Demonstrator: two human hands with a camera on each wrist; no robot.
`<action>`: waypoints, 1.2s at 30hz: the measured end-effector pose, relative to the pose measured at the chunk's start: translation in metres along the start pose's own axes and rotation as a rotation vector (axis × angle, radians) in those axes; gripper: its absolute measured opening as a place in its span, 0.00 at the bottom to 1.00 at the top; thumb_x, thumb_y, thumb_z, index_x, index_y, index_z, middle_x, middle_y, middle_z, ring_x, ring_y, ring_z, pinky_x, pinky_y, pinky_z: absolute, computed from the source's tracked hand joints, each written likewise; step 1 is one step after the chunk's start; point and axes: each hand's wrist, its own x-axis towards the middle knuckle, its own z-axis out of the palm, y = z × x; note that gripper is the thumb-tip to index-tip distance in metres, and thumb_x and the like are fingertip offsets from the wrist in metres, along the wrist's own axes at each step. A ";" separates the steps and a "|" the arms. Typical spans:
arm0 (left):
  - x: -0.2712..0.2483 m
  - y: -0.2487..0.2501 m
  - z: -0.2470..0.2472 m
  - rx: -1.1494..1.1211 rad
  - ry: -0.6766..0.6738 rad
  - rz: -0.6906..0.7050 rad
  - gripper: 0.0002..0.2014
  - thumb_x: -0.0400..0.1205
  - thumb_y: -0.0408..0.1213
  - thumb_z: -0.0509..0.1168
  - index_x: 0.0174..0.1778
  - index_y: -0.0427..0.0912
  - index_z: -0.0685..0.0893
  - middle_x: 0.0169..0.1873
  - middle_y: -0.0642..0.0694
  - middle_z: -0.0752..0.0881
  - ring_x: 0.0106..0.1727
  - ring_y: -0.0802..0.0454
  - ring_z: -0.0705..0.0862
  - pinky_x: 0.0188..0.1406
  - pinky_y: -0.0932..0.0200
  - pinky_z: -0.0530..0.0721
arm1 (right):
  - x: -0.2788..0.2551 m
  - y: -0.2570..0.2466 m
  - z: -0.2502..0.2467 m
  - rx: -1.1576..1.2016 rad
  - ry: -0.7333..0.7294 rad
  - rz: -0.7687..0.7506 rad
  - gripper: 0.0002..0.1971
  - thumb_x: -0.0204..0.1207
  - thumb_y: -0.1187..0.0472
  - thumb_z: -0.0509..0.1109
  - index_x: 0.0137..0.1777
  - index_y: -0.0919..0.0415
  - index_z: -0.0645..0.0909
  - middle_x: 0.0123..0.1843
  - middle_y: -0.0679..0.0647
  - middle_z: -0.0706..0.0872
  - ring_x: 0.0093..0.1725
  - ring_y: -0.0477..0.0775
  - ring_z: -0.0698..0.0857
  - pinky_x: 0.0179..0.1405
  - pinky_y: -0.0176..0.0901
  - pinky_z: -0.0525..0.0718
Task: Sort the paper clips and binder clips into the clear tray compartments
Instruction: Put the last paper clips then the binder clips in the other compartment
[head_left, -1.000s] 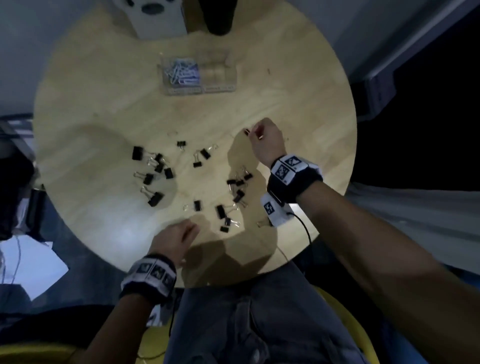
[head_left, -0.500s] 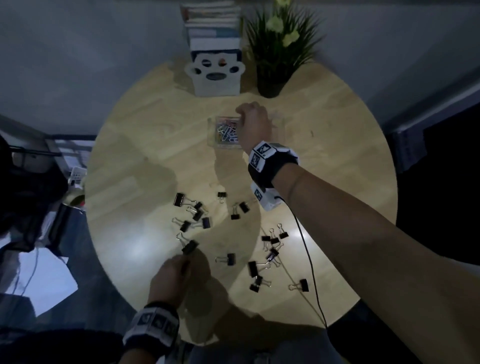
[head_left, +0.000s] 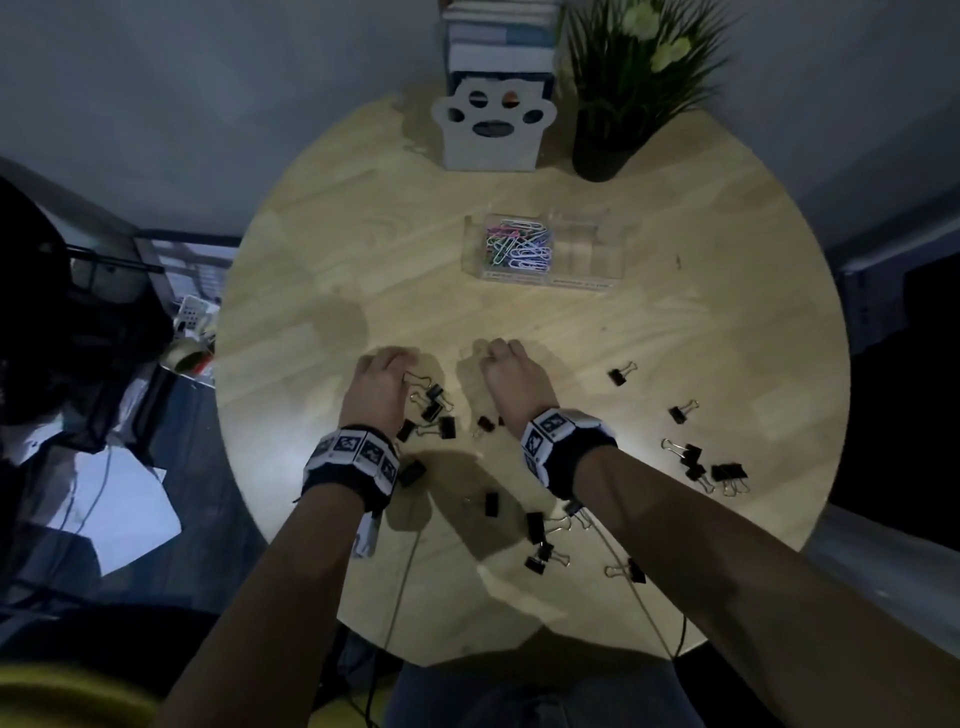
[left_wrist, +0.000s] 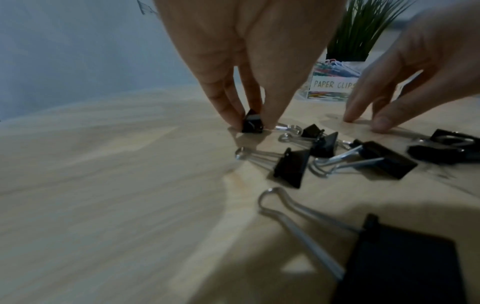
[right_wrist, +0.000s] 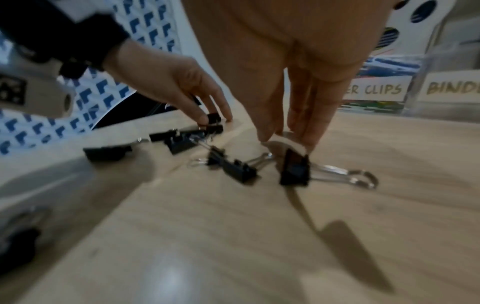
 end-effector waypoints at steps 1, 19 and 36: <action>0.000 -0.001 0.000 -0.006 0.005 -0.009 0.19 0.79 0.24 0.60 0.67 0.37 0.77 0.64 0.37 0.79 0.65 0.35 0.72 0.65 0.44 0.75 | -0.001 0.003 0.000 -0.004 0.002 -0.003 0.19 0.74 0.79 0.62 0.65 0.72 0.75 0.72 0.65 0.69 0.73 0.65 0.66 0.63 0.52 0.81; -0.032 0.017 0.012 -0.174 0.020 -0.111 0.11 0.81 0.40 0.61 0.55 0.38 0.74 0.46 0.38 0.84 0.54 0.39 0.77 0.46 0.49 0.77 | -0.056 0.002 0.045 -0.175 0.005 -0.370 0.22 0.73 0.40 0.60 0.56 0.54 0.85 0.49 0.51 0.87 0.49 0.55 0.85 0.50 0.47 0.79; -0.018 0.024 0.023 -0.120 -0.047 -0.210 0.10 0.80 0.40 0.64 0.52 0.38 0.80 0.54 0.38 0.83 0.58 0.40 0.78 0.52 0.47 0.79 | -0.082 0.002 0.066 0.332 0.029 -0.126 0.15 0.73 0.66 0.68 0.60 0.68 0.76 0.68 0.64 0.71 0.65 0.63 0.76 0.55 0.49 0.82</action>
